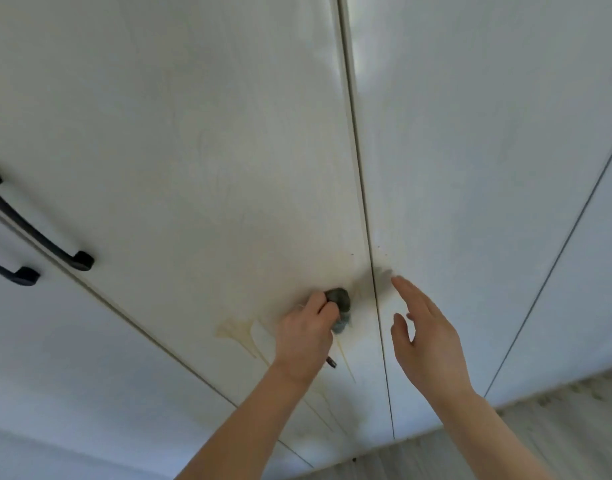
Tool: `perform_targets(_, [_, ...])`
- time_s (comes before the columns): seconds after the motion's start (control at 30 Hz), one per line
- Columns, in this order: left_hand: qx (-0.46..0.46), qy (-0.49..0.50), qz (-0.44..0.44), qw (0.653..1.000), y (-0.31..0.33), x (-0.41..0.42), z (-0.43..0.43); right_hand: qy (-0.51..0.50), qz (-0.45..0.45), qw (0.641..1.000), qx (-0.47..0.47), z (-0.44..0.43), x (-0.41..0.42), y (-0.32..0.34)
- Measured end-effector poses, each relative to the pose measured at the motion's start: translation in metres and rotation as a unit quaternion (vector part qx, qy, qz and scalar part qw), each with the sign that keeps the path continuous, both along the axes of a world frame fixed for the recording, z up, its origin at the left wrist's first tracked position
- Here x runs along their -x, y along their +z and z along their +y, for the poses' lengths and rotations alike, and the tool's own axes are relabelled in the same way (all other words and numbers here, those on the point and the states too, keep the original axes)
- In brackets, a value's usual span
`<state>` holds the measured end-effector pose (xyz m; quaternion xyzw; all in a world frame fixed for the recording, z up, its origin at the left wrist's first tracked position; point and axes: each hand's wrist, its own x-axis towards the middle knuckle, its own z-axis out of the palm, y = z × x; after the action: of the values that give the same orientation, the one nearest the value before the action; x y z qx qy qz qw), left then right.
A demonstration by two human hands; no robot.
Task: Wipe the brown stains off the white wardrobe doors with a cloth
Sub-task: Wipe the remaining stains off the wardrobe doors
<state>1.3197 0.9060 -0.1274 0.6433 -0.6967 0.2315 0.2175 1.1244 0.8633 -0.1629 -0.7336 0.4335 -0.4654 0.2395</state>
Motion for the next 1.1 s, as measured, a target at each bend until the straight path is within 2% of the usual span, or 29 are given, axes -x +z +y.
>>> perform_targets(0.13, [0.191,0.022,0.003,0.981,0.102,0.002,-0.028,-0.013,-0.018,0.999,-0.05,-0.002,0.002,-0.006])
perform_targets(0.23, [0.351,-0.036,0.036,0.935,0.151,0.01,-0.062,0.002,-0.049,0.996,-0.07,0.002,-0.009,-0.003])
perform_targets(0.3, [0.313,-0.065,-0.022,0.947,0.124,0.028,-0.068,0.012,-0.069,0.995,-0.073,0.004,-0.014,-0.003])
perform_targets(0.37, [0.177,-0.088,-0.073,0.977,0.064,0.042,-0.059,0.01,-0.072,0.995,-0.067,0.004,-0.014,-0.002])
perform_targets(0.43, [0.067,-0.086,-0.072,0.991,0.019,0.045,-0.046,-0.002,-0.064,0.996,-0.059,0.002,-0.006,-0.005])
perform_targets(0.47, [0.044,-0.084,-0.068,0.993,0.014,0.044,-0.043,-0.008,-0.069,0.995,-0.069,0.001,-0.001,-0.007])
perform_targets(0.53, [0.089,-0.086,-0.071,0.99,0.031,0.041,-0.05,-0.017,-0.091,0.991,-0.095,-0.002,0.008,-0.008])
perform_targets(0.67, [0.3,-0.081,-0.045,0.949,0.123,0.041,-0.081,-0.029,-0.145,0.985,-0.087,-0.006,0.009,0.008])
perform_targets(0.73, [0.323,-0.08,-0.016,0.943,0.138,0.052,-0.092,-0.025,-0.163,0.984,-0.065,-0.006,0.001,0.018])
perform_targets(0.8, [0.239,-0.086,-0.048,0.966,0.107,0.066,-0.085,-0.022,-0.163,0.985,-0.052,-0.01,-0.003,0.023])
perform_targets(0.87, [0.083,-0.078,-0.084,0.99,0.054,0.072,-0.064,-0.014,-0.136,0.988,-0.067,-0.013,-0.002,0.018])
perform_targets(0.93, [-0.013,-0.063,-0.058,0.996,0.022,0.065,-0.047,0.012,-0.09,0.992,-0.084,-0.01,0.0,0.009])
perform_targets(1.0, [-0.021,-0.06,-0.019,0.998,0.024,0.056,-0.042,0.048,-0.063,0.996,-0.05,-0.001,-0.006,0.003])
perform_targets(1.1, [0.034,-0.054,0.01,0.998,0.054,0.044,-0.037,0.089,-0.096,0.991,0.024,0.003,-0.022,0.017])
